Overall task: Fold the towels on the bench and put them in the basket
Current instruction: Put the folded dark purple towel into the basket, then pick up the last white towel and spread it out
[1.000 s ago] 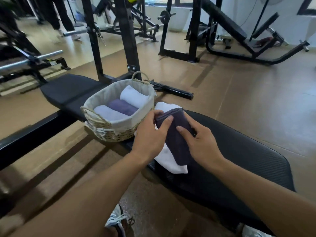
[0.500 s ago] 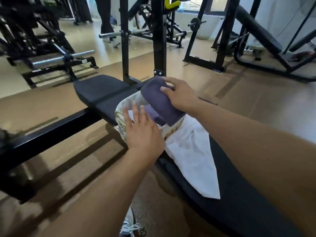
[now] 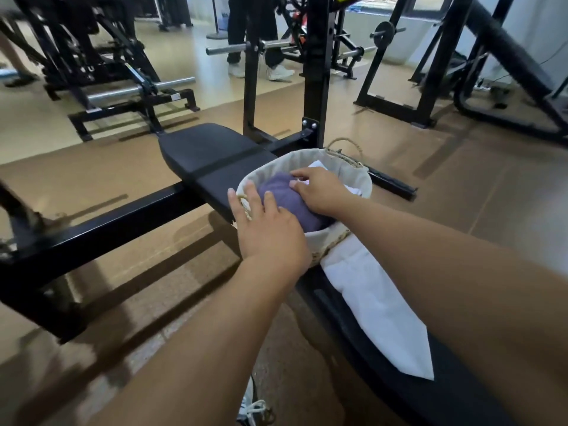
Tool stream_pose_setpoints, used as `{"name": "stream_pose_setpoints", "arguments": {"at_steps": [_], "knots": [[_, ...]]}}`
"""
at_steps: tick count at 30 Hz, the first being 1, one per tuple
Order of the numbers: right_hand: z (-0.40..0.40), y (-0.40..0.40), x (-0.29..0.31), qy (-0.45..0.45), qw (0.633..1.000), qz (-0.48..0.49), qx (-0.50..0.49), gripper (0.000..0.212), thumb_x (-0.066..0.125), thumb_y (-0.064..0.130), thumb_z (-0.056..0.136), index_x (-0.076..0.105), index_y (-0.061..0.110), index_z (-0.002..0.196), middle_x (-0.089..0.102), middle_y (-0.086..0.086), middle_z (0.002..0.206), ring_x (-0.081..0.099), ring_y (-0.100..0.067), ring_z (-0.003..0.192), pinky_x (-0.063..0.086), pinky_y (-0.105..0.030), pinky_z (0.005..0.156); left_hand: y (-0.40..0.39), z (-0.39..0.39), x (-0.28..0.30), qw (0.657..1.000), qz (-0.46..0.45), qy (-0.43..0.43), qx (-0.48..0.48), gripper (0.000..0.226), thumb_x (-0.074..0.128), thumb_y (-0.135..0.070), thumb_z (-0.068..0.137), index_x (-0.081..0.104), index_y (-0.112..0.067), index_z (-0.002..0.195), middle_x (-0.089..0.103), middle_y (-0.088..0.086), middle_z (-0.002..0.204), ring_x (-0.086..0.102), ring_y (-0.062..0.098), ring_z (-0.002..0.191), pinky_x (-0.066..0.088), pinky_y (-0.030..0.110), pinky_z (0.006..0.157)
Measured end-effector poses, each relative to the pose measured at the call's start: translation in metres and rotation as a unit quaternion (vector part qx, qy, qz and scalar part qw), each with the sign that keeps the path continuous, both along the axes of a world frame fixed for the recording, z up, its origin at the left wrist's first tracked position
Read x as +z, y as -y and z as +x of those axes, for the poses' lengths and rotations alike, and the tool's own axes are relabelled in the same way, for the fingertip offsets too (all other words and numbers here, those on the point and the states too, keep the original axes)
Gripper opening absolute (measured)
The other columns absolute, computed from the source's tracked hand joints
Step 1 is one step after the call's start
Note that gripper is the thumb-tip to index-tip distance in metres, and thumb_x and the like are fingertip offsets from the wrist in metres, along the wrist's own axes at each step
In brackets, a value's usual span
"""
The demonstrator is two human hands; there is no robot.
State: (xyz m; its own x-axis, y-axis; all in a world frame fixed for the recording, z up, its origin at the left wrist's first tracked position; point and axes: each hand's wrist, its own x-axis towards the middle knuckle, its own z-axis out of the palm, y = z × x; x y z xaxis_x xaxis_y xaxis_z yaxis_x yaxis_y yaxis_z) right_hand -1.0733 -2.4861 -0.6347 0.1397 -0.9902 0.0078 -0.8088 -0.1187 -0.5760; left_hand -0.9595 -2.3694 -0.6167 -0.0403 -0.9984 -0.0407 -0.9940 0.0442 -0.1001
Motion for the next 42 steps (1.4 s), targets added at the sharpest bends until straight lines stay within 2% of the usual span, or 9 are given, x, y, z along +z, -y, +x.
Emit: {"name": "stream_pose_setpoints", "arguments": {"at_steps": [6,11,16,20,24,31,35,38,42], "knots": [[-0.012,-0.009,0.016,-0.052,0.990,-0.108,0.073,0.045,0.041,0.017,0.108,0.042,0.009,0.152,0.035,-0.008,0.162,0.031,-0.022,0.149,0.016,-0.021,0.116,0.002,0.005,0.004,1.000,0.004,-0.007,0.000,0.049,0.053,-0.037,0.089,0.058,-0.021,0.136,0.011,0.011,0.169,-0.016,0.041,0.153,-0.016,0.066,0.116],[0.002,-0.015,-0.004,-0.125,0.979,0.025,0.158,0.063,0.038,0.027,0.109,0.011,0.003,0.160,0.007,-0.009,0.170,0.009,-0.025,0.157,0.006,-0.030,0.124,0.002,0.006,-0.002,0.999,-0.034,-0.012,0.031,0.086,0.049,-0.036,0.094,0.004,-0.003,0.159,-0.006,0.017,0.168,-0.016,0.039,0.153,-0.011,0.056,0.122],[0.011,-0.005,-0.021,-0.186,0.966,0.091,0.154,0.066,0.033,0.035,0.110,0.002,0.008,0.162,0.000,-0.011,0.170,0.001,-0.027,0.158,0.005,-0.038,0.127,-0.001,0.003,-0.005,0.999,-0.033,-0.018,0.024,0.093,0.052,-0.035,0.093,-0.005,0.000,0.158,-0.011,0.019,0.167,-0.017,0.040,0.153,-0.011,0.052,0.123],[0.007,-0.010,-0.016,-0.160,0.972,0.078,0.153,0.065,0.035,0.036,0.110,0.007,0.009,0.162,0.004,-0.010,0.170,0.005,-0.025,0.157,0.008,-0.036,0.126,-0.002,0.001,-0.003,0.999,-0.031,-0.008,0.015,0.094,0.051,-0.037,0.093,-0.005,0.000,0.158,-0.011,0.019,0.167,-0.019,0.040,0.152,-0.012,0.055,0.122],[-0.002,-0.034,-0.011,-0.055,0.993,-0.015,0.102,0.061,0.033,0.045,0.105,0.041,0.003,0.149,0.038,-0.016,0.159,0.039,-0.023,0.140,0.027,-0.043,0.121,-0.002,-0.005,-0.003,0.999,-0.044,-0.029,0.000,0.089,0.048,-0.036,0.094,-0.003,-0.002,0.159,-0.012,0.018,0.167,-0.022,0.039,0.152,-0.015,0.055,0.121],[-0.062,-0.130,-0.046,0.062,0.979,-0.185,-0.057,0.031,0.057,0.029,0.100,0.058,0.026,0.131,0.051,0.007,0.143,0.043,-0.010,0.134,0.034,-0.031,0.114,-0.009,-0.012,0.003,0.982,-0.050,-0.163,-0.079,0.090,0.054,-0.043,0.094,0.004,-0.008,0.160,-0.008,0.015,0.168,-0.020,0.034,0.153,-0.012,0.048,0.124],[-0.106,-0.193,-0.074,-0.117,0.993,-0.031,0.010,0.035,0.054,0.052,0.098,0.053,0.035,0.128,0.050,0.016,0.133,0.046,-0.006,0.126,0.039,-0.025,0.105,-0.023,-0.024,0.014,0.931,-0.086,-0.319,-0.155,0.071,0.058,-0.023,0.093,0.027,-0.015,0.156,0.011,0.004,0.169,-0.002,0.022,0.156,0.002,0.035,0.124],[-0.127,-0.224,-0.071,-0.188,0.980,0.005,0.067,0.045,0.045,0.063,0.097,0.049,0.038,0.134,0.045,0.020,0.140,0.042,-0.002,0.127,0.036,-0.020,0.107,-0.036,-0.037,0.019,0.899,-0.069,-0.400,-0.164,0.052,0.059,-0.024,0.095,0.047,-0.020,0.146,0.043,-0.001,0.155,0.038,0.018,0.142,0.030,0.029,0.112],[-0.144,-0.246,-0.054,-0.172,0.983,0.050,0.043,0.042,0.042,0.073,0.093,0.061,0.040,0.112,0.055,0.023,0.116,0.051,-0.003,0.105,0.048,-0.024,0.094,-0.052,-0.059,0.006,0.906,0.061,-0.353,-0.226,0.041,0.059,-0.029,0.098,0.054,-0.027,0.139,0.059,-0.007,0.138,0.054,0.015,0.125,0.040,0.027,0.101]]}}
